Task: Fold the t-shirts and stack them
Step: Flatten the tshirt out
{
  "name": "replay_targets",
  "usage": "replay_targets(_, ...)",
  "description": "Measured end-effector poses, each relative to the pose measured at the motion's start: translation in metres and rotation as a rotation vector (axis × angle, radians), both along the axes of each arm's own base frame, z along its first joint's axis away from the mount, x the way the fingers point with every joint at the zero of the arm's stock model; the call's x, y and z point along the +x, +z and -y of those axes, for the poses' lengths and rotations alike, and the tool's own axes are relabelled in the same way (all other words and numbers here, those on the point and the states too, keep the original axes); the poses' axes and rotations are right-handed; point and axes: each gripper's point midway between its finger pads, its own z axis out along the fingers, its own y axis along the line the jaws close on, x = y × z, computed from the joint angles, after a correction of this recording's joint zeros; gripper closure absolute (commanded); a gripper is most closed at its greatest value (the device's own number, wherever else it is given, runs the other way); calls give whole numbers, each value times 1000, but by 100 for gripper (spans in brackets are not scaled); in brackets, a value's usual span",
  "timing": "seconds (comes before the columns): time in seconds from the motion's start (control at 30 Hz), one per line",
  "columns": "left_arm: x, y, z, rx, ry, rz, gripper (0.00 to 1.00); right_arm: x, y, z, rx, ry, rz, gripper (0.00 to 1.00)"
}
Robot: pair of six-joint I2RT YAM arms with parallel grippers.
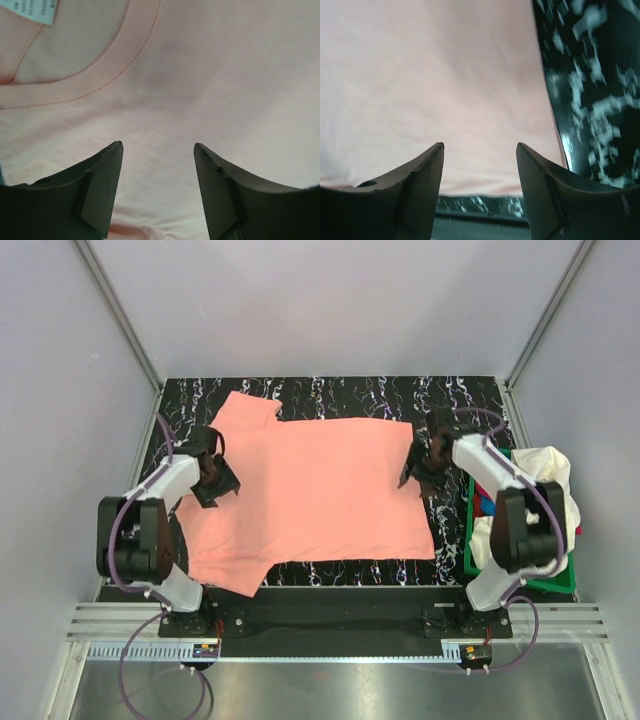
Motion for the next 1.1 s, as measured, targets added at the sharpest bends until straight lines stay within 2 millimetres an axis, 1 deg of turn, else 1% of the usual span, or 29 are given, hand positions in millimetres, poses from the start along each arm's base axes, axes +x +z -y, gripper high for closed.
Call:
replay_targets(0.07,2,-13,1,4,-6,-46,37,35,-3,-11,-23,43,32,34)
replay_targets(0.13,4,-24,1,11,-12,-90,37,63,-16,-22,-55,80,37,34)
replay_targets(0.2,10,-31,0,17,-18,-120,36,86,-30,-30,-75,102,32,35)
replay_targets(0.27,22,-34,0,23,-23,-130,36,107,-45,-37,-94,117,24,35)
replay_targets(0.37,44,-34,1,26,-30,-119,35,131,-61,-36,-144,124,7,35)
replay_targets(0.47,63,-34,2,27,-36,-109,35,146,-62,-32,-179,124,20,34)
replay_targets(0.53,76,-37,3,26,-43,-106,35,150,-62,-30,-187,124,18,35)
replay_targets(0.57,79,-39,3,28,-48,-125,35,152,-62,-28,-192,122,15,35)
replay_targets(0.73,104,-38,5,24,-65,-136,35,164,-63,-21,-208,112,6,34)
replay_targets(1.0,162,-34,12,13,-108,-78,34,182,-61,-9,-228,96,7,32)
replay_targets(1.03,165,-34,13,14,-109,-68,33,186,-61,-7,-233,95,12,30)
replay_targets(1.1,162,-33,12,18,-107,-48,30,187,-58,-3,-241,94,9,28)
